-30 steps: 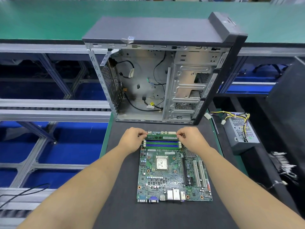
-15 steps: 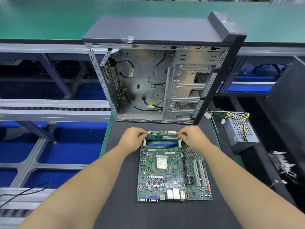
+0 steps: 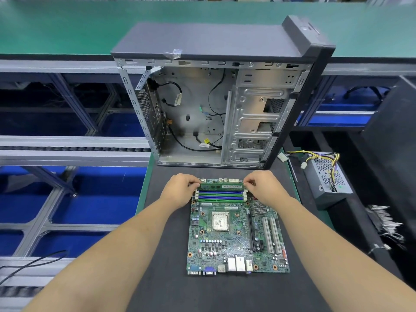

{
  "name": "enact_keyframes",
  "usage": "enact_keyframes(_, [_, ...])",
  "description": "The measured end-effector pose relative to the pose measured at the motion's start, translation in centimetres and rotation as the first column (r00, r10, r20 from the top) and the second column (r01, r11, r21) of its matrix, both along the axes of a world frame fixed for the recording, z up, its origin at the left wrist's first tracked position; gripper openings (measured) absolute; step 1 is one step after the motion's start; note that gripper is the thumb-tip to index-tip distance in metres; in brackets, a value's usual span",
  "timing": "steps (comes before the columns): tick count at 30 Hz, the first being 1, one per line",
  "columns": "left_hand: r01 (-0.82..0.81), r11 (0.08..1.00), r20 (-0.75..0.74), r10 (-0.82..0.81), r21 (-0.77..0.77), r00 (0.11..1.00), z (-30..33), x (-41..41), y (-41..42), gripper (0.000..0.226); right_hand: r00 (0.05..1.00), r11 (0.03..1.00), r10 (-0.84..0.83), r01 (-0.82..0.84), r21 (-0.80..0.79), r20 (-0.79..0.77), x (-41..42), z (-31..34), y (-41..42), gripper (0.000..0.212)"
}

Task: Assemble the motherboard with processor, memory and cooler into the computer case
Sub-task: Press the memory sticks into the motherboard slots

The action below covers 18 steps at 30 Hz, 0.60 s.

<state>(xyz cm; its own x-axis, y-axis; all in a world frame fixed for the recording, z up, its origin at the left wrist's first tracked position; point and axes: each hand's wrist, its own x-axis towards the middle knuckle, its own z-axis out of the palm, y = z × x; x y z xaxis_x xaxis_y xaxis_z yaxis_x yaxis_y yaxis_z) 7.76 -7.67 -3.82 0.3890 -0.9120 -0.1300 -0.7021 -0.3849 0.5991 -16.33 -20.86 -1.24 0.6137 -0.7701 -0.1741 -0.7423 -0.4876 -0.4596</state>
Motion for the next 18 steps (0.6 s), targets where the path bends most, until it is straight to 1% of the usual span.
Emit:
enact_keyframes(12, [0.031, 0.999, 0.013, -0.032, 0.020, 0.999, 0.29, -0.01, 0.25, 0.021, 0.999, 0.999, 0.032, -0.033, -0.026, -0.038, -0.04, 0.31, 0.22, 0.018])
enact_keyframes(15, [0.073, 0.997, 0.065, -0.075, 0.035, 0.995, 0.57, -0.06, 0.37, 0.023, 0.998, 0.998, 0.047, -0.049, -0.039, -0.036, -0.17, 0.29, 0.43, 0.017])
enact_keyframes(18, [0.164, 0.983, 0.180, -0.177, 0.086, 0.968, 0.81, -0.22, 0.46, 0.027, 0.995, 0.997, 0.063, -0.067, -0.046, -0.084, -0.17, -0.02, 0.68, 0.018])
